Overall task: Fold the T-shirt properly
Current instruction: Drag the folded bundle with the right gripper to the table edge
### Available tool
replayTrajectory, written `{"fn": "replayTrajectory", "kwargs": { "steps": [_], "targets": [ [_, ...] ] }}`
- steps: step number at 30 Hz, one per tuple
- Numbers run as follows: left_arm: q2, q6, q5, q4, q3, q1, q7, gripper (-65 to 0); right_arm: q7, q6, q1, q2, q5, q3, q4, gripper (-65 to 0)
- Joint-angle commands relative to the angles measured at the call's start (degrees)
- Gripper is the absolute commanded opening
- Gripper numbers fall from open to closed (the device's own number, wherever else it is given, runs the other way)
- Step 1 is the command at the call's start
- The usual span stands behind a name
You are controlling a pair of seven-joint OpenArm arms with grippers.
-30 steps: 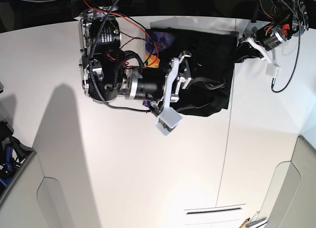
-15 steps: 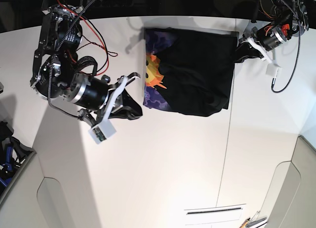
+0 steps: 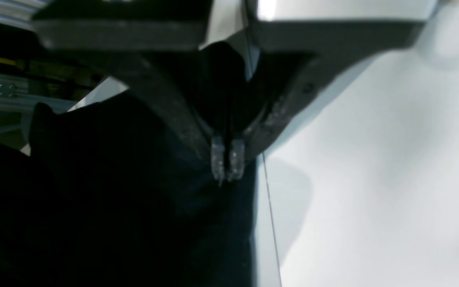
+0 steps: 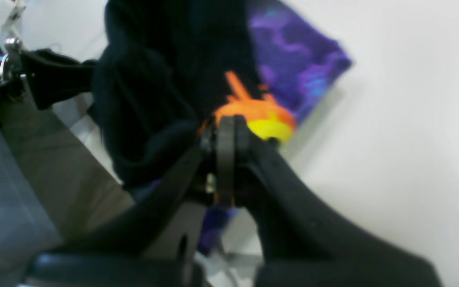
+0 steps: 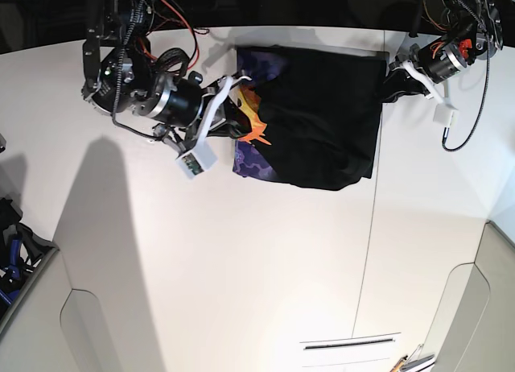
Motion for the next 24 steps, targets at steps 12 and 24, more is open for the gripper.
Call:
{"fn": "replayTrajectory", "kwargs": {
  "steps": [12, 24],
  "targets": [
    [-0.5, 0.4, 0.8, 0.3, -0.1, 0.2, 1.1, -61.9, 10.5, 2.0, 5.0, -7.8, 5.7, -19.7, -16.5, -65.0],
    [-3.1, 0.4, -4.2, 1.1, -2.6, -1.4, 1.2, -61.9, 10.4, 3.4, 19.5, -9.6, -2.3, -26.0, -17.3, -65.0]
  ]
}}
